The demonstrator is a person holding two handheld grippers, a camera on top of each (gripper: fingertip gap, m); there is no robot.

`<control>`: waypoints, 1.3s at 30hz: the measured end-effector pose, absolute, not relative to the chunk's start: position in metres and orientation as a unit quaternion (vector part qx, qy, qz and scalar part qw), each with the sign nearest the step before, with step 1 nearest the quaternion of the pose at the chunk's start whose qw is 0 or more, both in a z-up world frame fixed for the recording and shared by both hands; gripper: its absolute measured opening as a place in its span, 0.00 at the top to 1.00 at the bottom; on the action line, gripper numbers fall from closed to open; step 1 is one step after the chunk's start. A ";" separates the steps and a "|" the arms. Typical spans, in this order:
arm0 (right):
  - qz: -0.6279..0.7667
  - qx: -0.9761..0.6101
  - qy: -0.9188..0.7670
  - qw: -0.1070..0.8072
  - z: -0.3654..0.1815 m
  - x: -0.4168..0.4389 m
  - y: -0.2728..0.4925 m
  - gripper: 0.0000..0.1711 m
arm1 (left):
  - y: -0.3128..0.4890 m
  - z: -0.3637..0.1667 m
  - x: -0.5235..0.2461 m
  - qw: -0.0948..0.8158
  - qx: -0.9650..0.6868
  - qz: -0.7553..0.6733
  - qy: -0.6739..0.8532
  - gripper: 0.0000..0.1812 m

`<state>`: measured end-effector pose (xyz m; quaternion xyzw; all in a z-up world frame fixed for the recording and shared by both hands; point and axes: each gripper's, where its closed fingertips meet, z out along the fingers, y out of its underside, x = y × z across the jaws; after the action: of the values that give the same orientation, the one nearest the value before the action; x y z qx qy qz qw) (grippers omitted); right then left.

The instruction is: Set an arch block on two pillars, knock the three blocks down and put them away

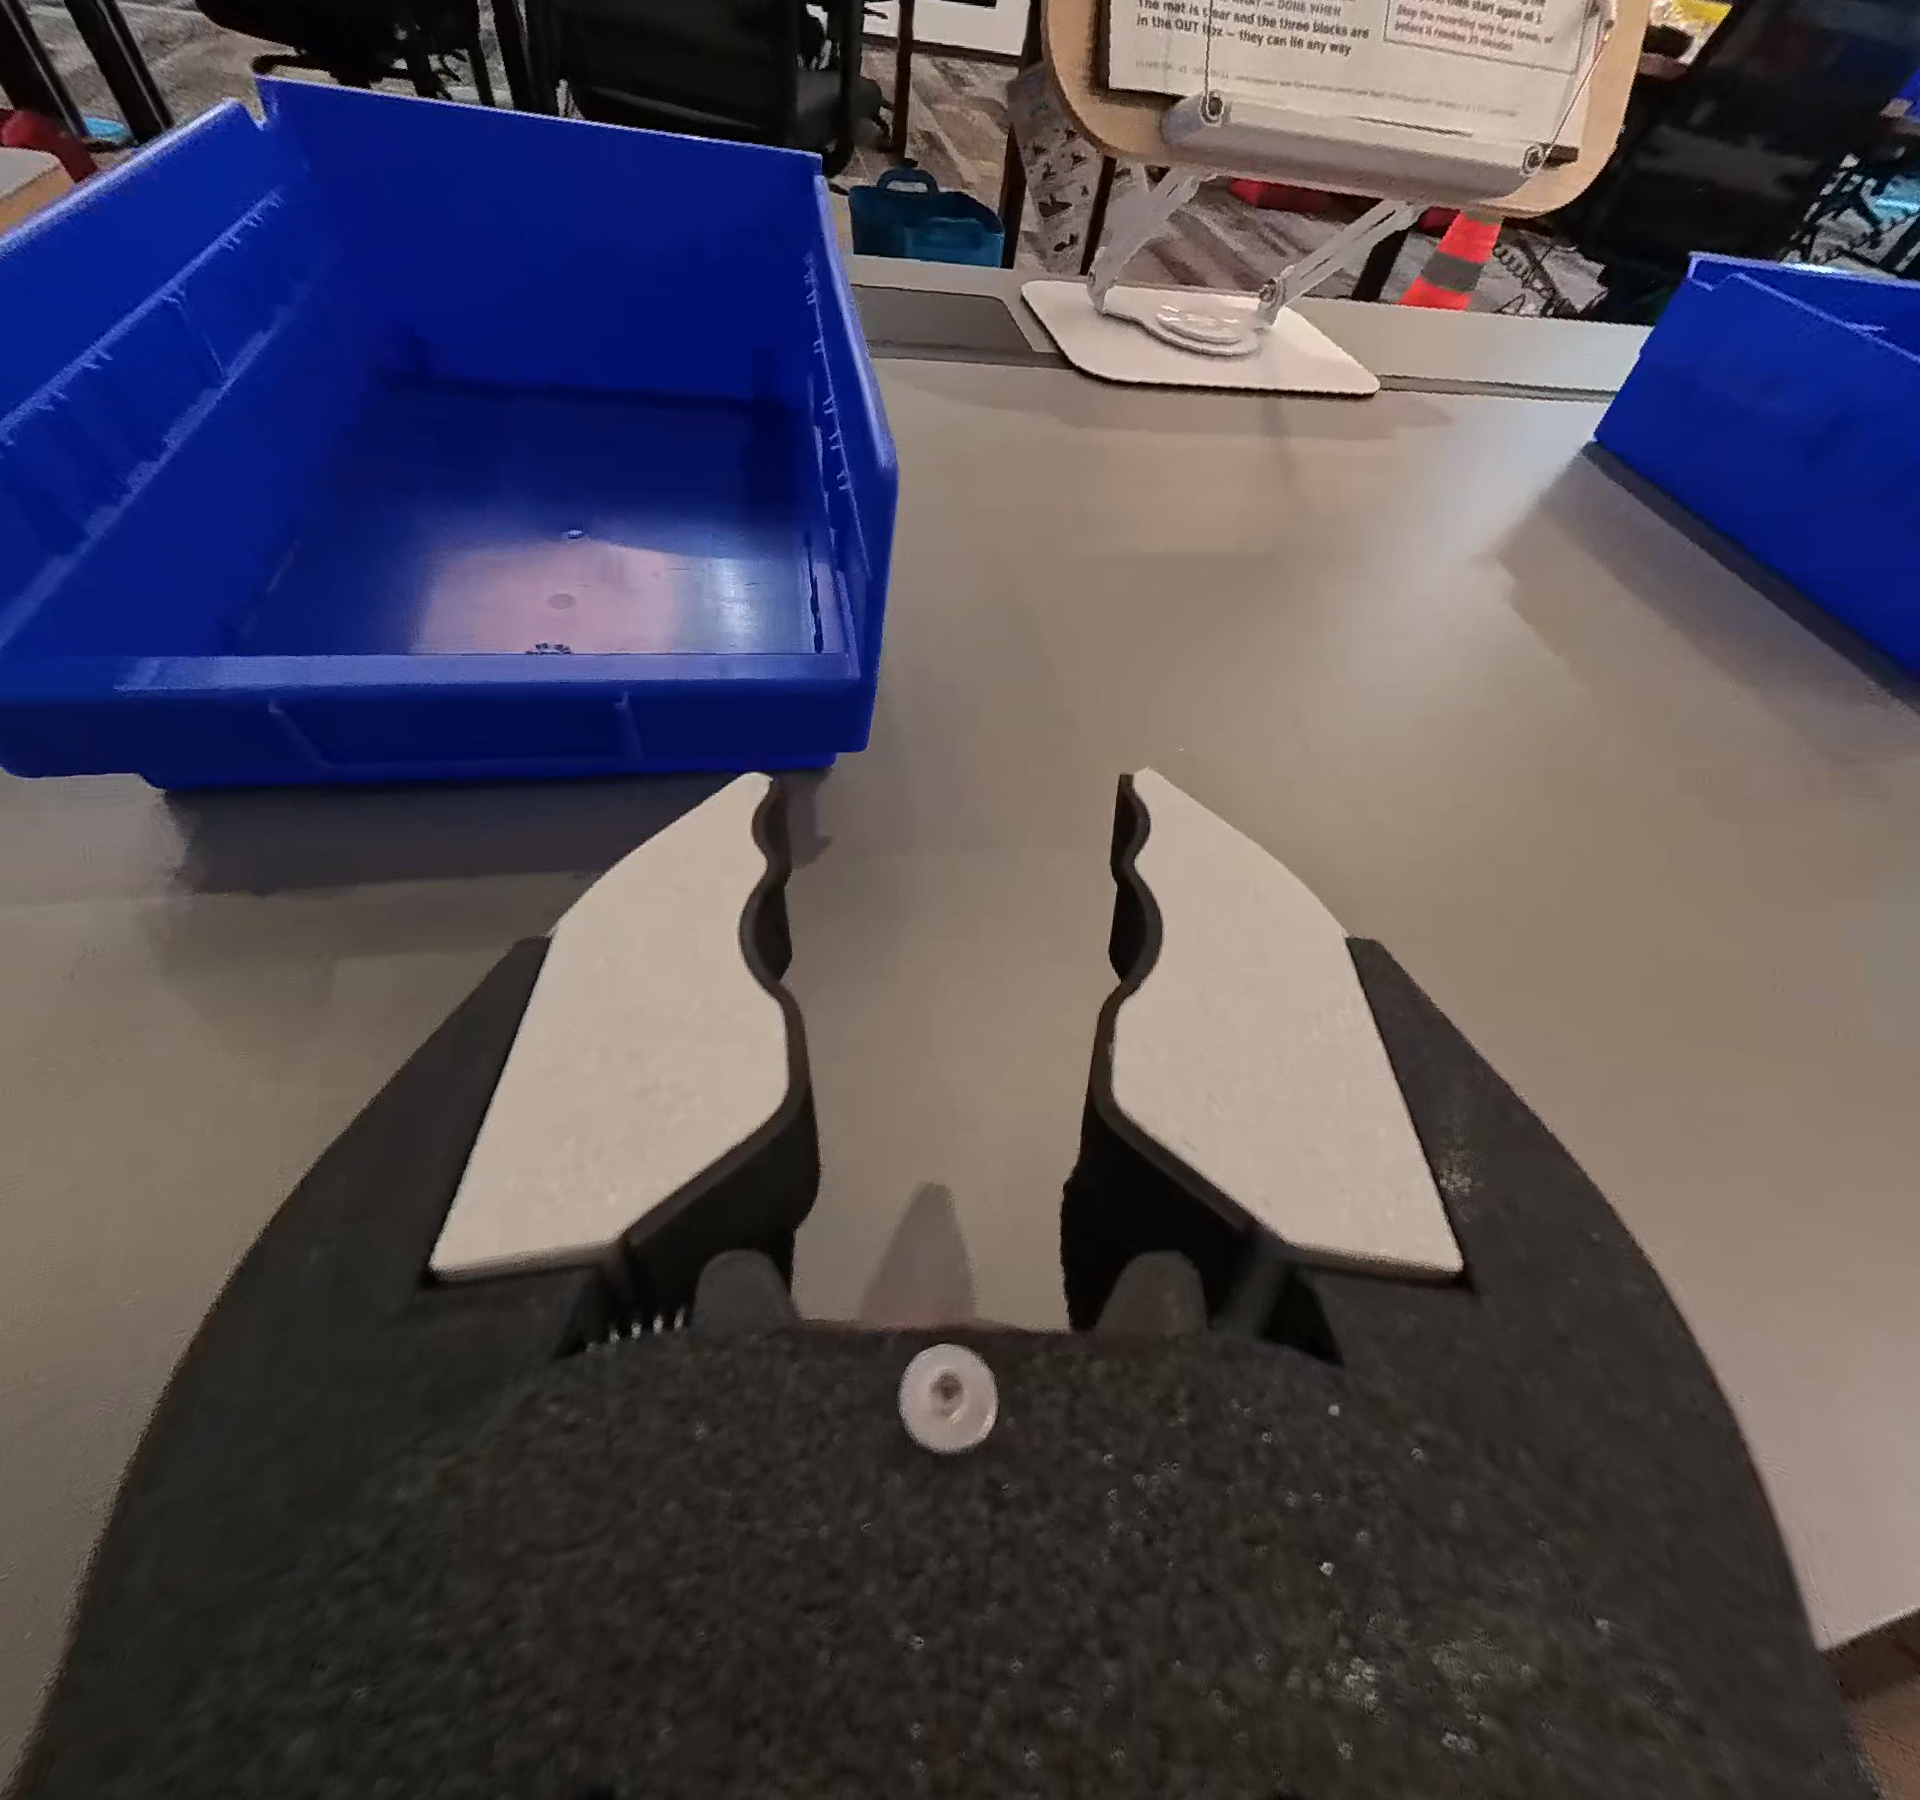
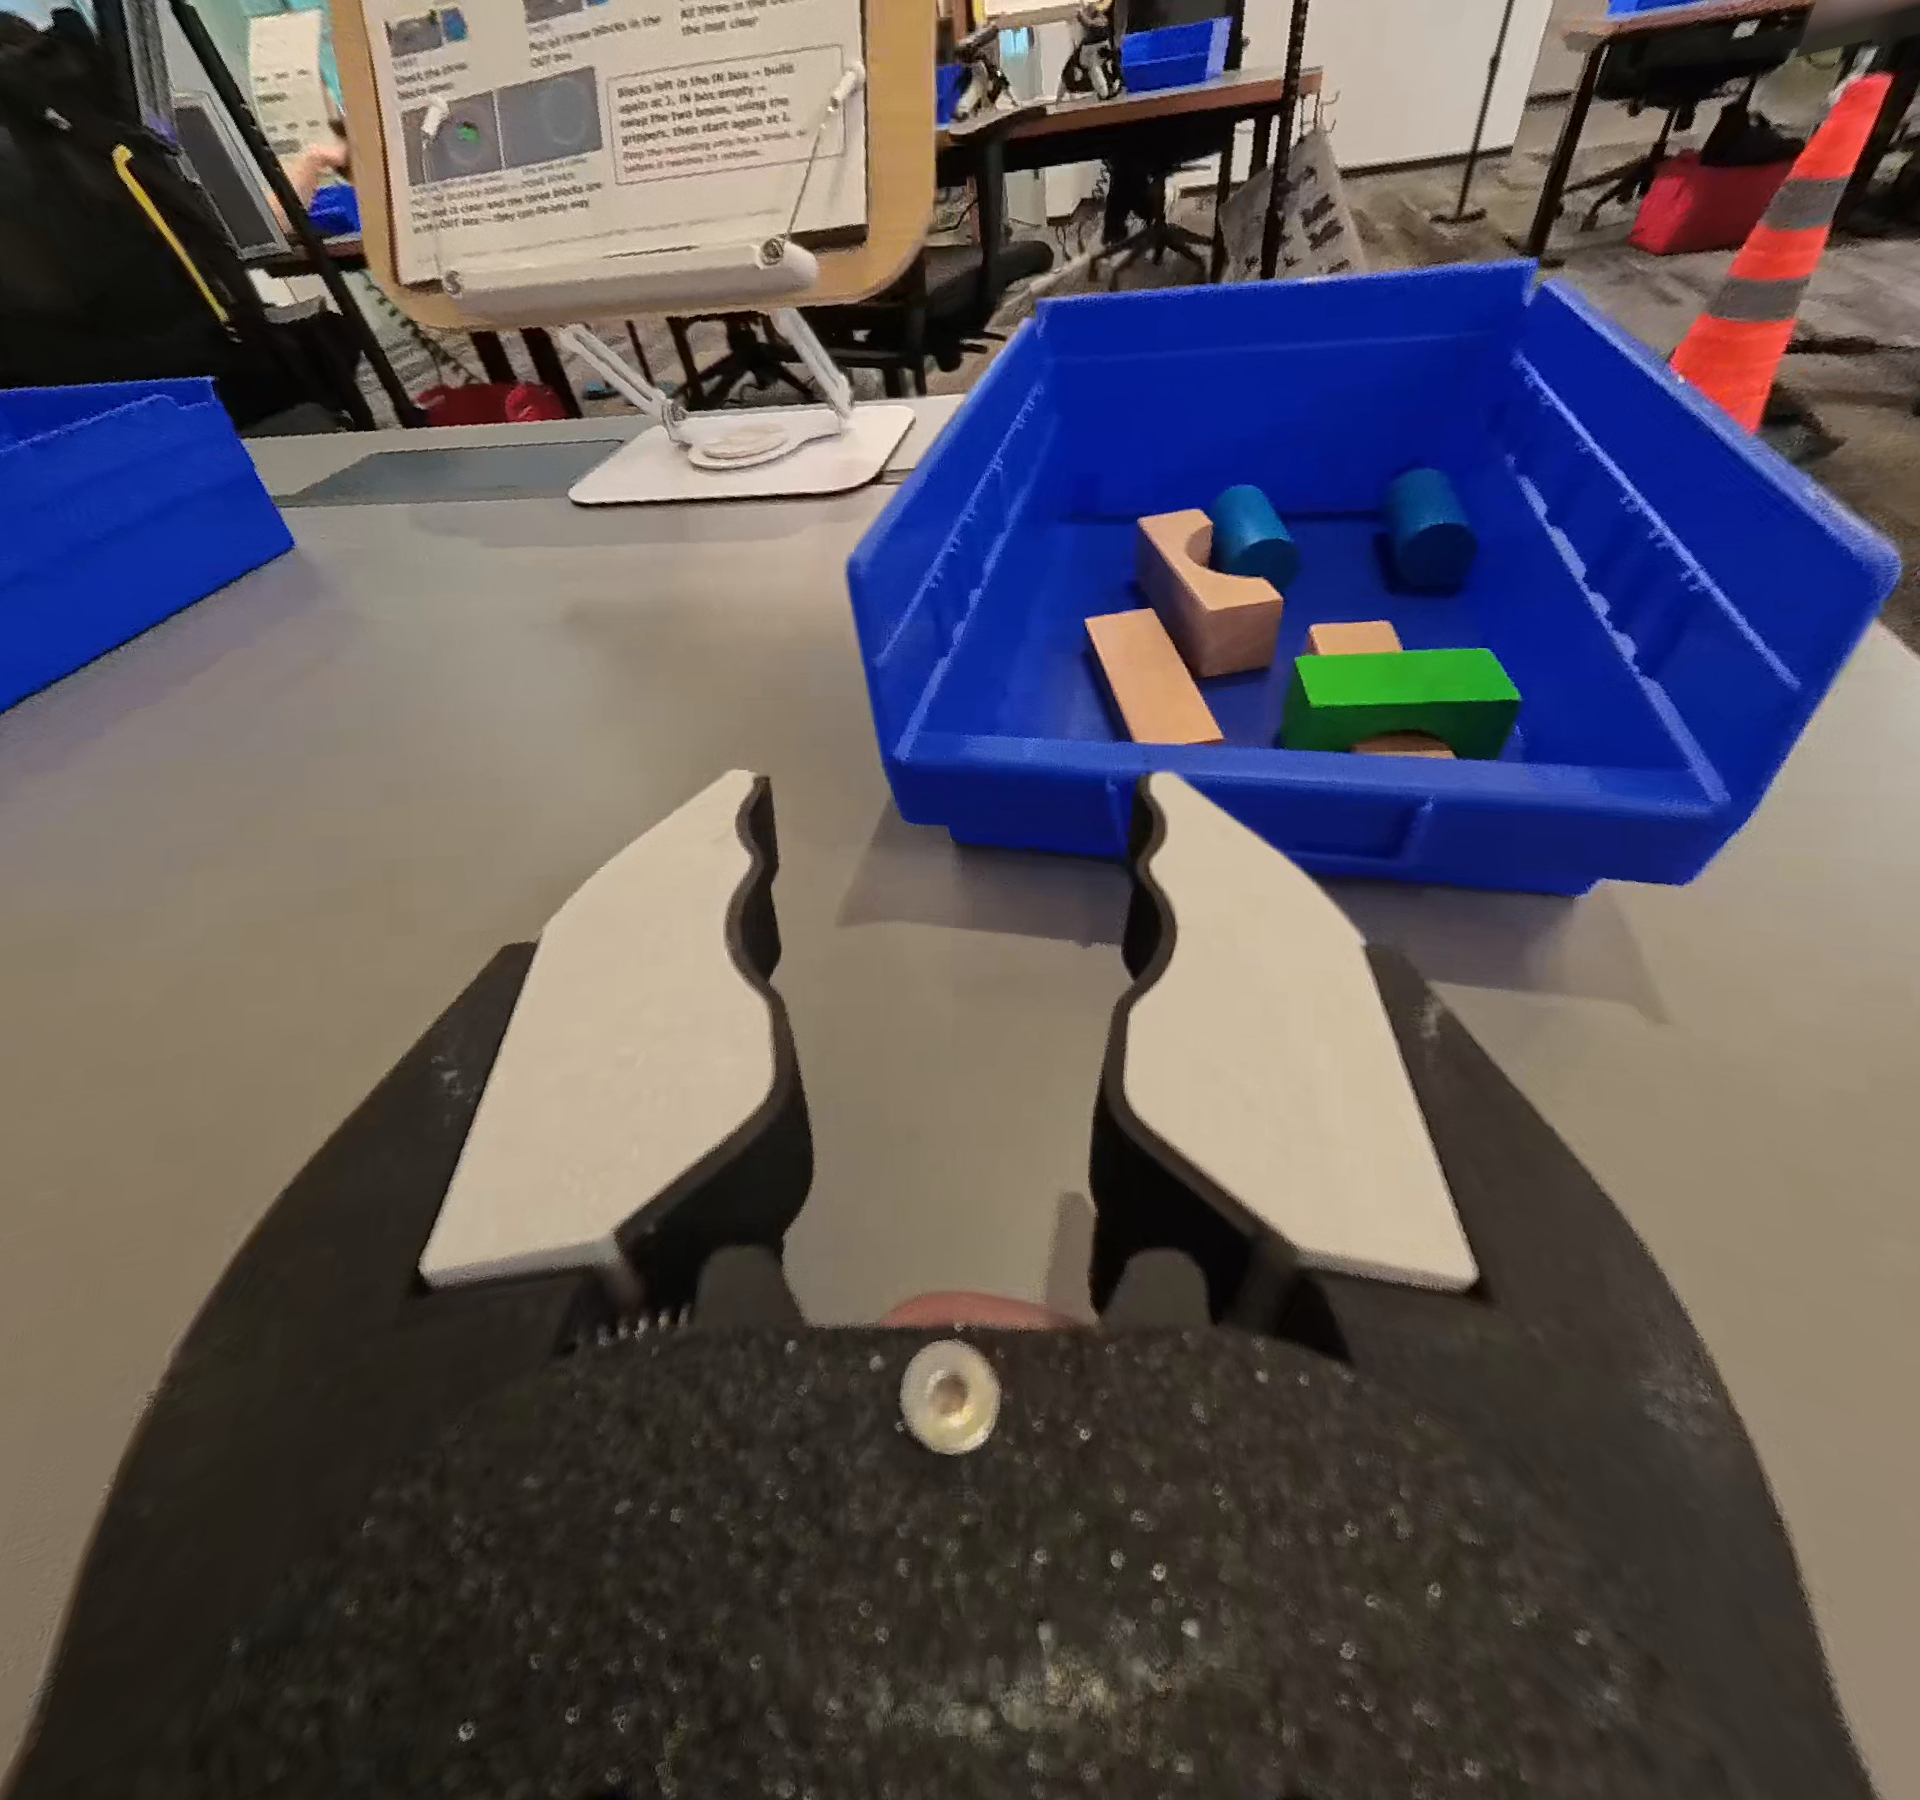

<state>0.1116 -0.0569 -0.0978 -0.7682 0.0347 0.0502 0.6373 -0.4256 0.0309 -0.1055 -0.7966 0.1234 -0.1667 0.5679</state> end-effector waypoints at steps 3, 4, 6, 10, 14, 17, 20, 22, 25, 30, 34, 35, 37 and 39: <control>0.056 -0.761 0.051 0.644 -0.092 0.122 -0.063 0.63 | 0.030 -0.114 -0.419 0.550 -0.808 -0.169 0.131 0.68; 0.057 -0.757 0.054 0.649 -0.090 0.124 -0.065 0.63 | 0.030 -0.115 -0.418 0.547 -0.809 -0.168 0.133 0.68; 0.060 -0.755 0.055 0.650 -0.090 0.126 -0.065 0.64 | 0.031 -0.116 -0.417 0.547 -0.809 -0.163 0.137 0.68; 0.065 -0.764 0.049 0.640 -0.096 0.122 -0.062 0.63 | 0.031 -0.118 -0.418 0.543 -0.812 -0.163 0.135 0.68; 0.065 -0.766 0.035 0.639 -0.097 0.115 -0.061 0.63 | 0.031 -0.118 -0.416 0.542 -0.813 -0.161 0.139 0.68; 0.060 -0.762 0.040 0.643 -0.092 0.116 -0.065 0.63 | 0.030 -0.114 -0.364 0.548 -0.794 -0.151 0.213 0.67; 0.042 -0.760 0.043 0.647 -0.090 0.121 -0.067 0.63 | 0.014 -0.116 -0.251 0.518 -0.772 -0.176 0.322 0.66; 0.024 -0.765 0.042 0.642 -0.093 0.128 -0.068 0.62 | -0.005 -0.118 -0.164 0.487 -0.752 -0.218 0.387 0.66; 0.008 -0.770 0.059 0.636 -0.096 0.142 -0.072 0.61 | -0.017 -0.121 -0.046 0.443 -0.750 -0.274 0.408 0.66; -0.015 -0.788 0.081 0.611 -0.110 0.164 -0.076 0.60 | 0.009 -0.136 0.095 0.351 -0.808 -0.326 0.343 0.58; -0.014 -0.793 0.097 0.601 -0.117 0.172 -0.079 0.58 | 0.061 -0.138 0.120 0.396 -0.831 -0.271 0.283 0.61; -0.013 -0.793 0.099 0.601 -0.117 0.173 -0.079 0.58 | 0.066 -0.135 0.124 0.398 -0.829 -0.283 0.274 0.66; -0.015 -0.797 0.107 0.594 -0.121 0.176 -0.077 0.58 | 0.072 -0.130 0.123 0.400 -0.831 -0.294 0.251 0.73; -0.025 -0.804 0.130 0.579 -0.127 0.184 -0.073 0.59 | 0.075 -0.126 0.114 0.409 -0.836 -0.278 0.236 0.82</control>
<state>0.1843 -0.0729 -0.1271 -0.8044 0.1301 -0.0248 0.5791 0.1145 0.0748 -0.1263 -0.8364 0.2360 -0.2775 0.4095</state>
